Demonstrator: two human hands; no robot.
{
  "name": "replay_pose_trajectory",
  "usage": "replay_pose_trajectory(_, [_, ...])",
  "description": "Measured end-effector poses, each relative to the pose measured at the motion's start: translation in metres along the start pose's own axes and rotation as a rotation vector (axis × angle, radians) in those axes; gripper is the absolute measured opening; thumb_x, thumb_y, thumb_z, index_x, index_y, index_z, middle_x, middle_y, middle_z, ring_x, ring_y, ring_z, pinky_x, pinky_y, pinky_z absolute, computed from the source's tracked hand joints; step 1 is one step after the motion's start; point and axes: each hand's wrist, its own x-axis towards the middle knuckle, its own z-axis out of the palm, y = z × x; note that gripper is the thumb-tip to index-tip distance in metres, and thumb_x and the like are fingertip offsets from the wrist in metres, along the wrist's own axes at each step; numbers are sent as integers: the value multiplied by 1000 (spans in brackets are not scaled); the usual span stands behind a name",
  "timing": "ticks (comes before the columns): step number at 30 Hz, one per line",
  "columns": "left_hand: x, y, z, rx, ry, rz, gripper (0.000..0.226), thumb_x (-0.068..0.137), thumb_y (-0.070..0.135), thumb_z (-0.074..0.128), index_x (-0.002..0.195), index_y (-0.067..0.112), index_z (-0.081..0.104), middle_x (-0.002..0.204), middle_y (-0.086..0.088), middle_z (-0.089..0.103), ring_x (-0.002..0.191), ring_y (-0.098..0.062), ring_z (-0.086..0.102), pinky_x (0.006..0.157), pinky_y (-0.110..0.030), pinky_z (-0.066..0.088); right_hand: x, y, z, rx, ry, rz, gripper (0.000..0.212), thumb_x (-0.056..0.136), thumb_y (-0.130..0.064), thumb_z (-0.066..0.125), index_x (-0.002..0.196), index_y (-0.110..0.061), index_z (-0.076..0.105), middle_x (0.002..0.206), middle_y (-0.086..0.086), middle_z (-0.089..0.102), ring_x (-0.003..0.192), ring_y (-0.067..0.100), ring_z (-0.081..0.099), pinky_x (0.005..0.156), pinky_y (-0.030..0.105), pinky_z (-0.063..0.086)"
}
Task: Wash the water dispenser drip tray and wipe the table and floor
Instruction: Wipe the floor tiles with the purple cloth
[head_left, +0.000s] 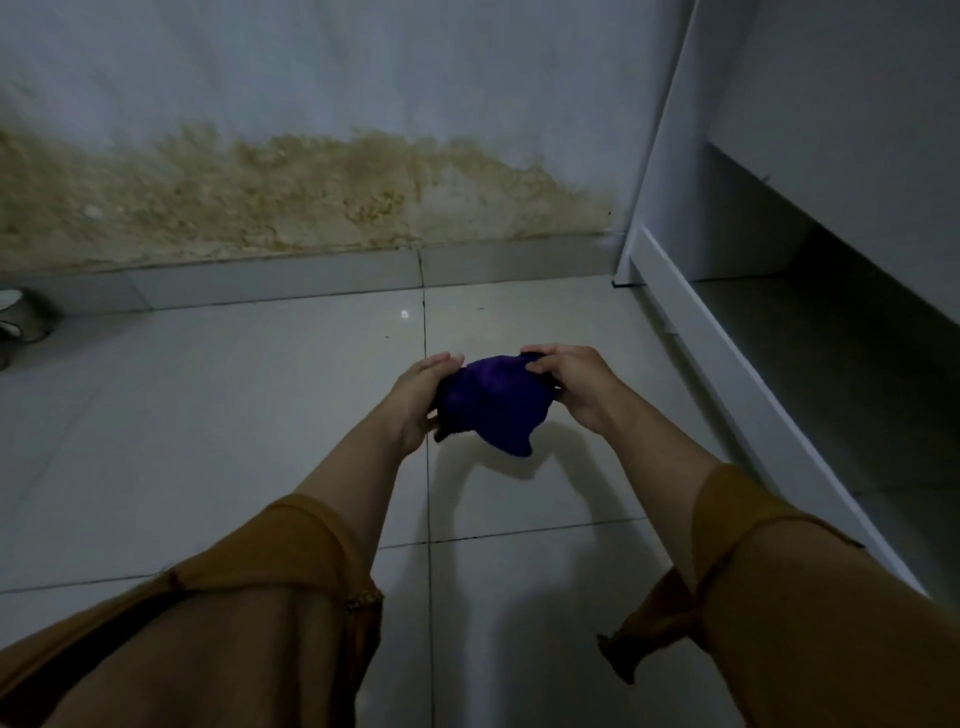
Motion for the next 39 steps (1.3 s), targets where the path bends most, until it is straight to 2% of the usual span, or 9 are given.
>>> replay_pose_trajectory(8, [-1, 21, 25, -52, -70, 195, 25, 94, 18, 53, 116, 30, 54, 103, 1, 60, 93, -12, 56, 74, -26, 46, -10, -15, 12, -232, 1, -165, 22, 92, -1, 49, 108, -6, 64, 83, -3, 60, 74, 5, 55, 48, 5, 44])
replay_pose_trajectory(13, [-2, 25, 23, -215, -152, 151, 23, 89, 17, 62, 108, 25, 52, 98, -5, 60, 82, -16, 62, 68, -27, 56, -16, -25, 18, -219, 16, -317, 18, 90, 1, 53, 96, -10, 65, 81, -2, 63, 74, 8, 60, 60, 13, 49])
replay_pose_trajectory(16, [-2, 26, 19, 21, -238, 146, 39, 87, 13, 65, 119, 29, 49, 103, -9, 64, 93, -24, 65, 77, -37, 58, -17, -26, 17, -234, 40, -345, 13, 88, -1, 58, 97, -8, 66, 81, -2, 63, 75, 9, 60, 64, 17, 50])
replay_pose_trajectory(19, [-8, 27, 24, 340, -209, 182, 25, 91, 17, 59, 115, 24, 56, 109, -12, 65, 92, -25, 65, 71, -31, 58, -17, -24, 17, -321, 45, -385, 8, 85, -3, 63, 87, -11, 65, 75, -3, 62, 75, 13, 61, 64, 21, 50])
replay_pose_trajectory(21, [-10, 27, 28, 400, -115, 267, 11, 95, 18, 53, 104, 19, 59, 102, -12, 65, 78, -18, 64, 60, -21, 54, -17, -24, 18, -365, 42, -414, 9, 82, -5, 68, 78, -13, 63, 72, -2, 60, 75, 16, 60, 69, 27, 51])
replay_pose_trajectory(26, [-9, 32, 28, 402, 38, 436, 17, 97, 10, 41, 97, 18, 55, 95, -11, 61, 75, -19, 57, 66, -27, 47, -18, -24, 18, -539, -87, -380, 22, 78, -22, 74, 67, -22, 55, 67, -3, 55, 62, 9, 50, 56, 20, 37])
replay_pose_trajectory(29, [-9, 34, 29, 393, 58, 499, 24, 96, 4, 36, 89, 20, 53, 94, -7, 58, 77, -16, 54, 60, -22, 44, -18, -19, 16, -773, -183, -348, 24, 79, -25, 72, 71, -25, 50, 73, -1, 54, 69, 16, 51, 62, 28, 36])
replay_pose_trajectory(34, [-6, 30, 27, 305, 54, 446, 34, 98, 2, 29, 80, 25, 48, 83, -2, 54, 71, -13, 51, 55, -18, 43, -13, -14, 14, -969, -92, -380, 20, 77, -27, 73, 85, -23, 55, 98, 3, 39, 102, 24, 41, 82, 33, 38])
replay_pose_trajectory(39, [-8, 36, 28, 75, 76, 344, 29, 98, 3, 26, 88, 21, 47, 87, -3, 54, 79, -16, 51, 73, -29, 41, -12, -4, 4, -1145, -115, -216, 41, 82, -24, 70, 120, -17, 55, 126, 10, 35, 122, 30, 30, 103, 41, 36])
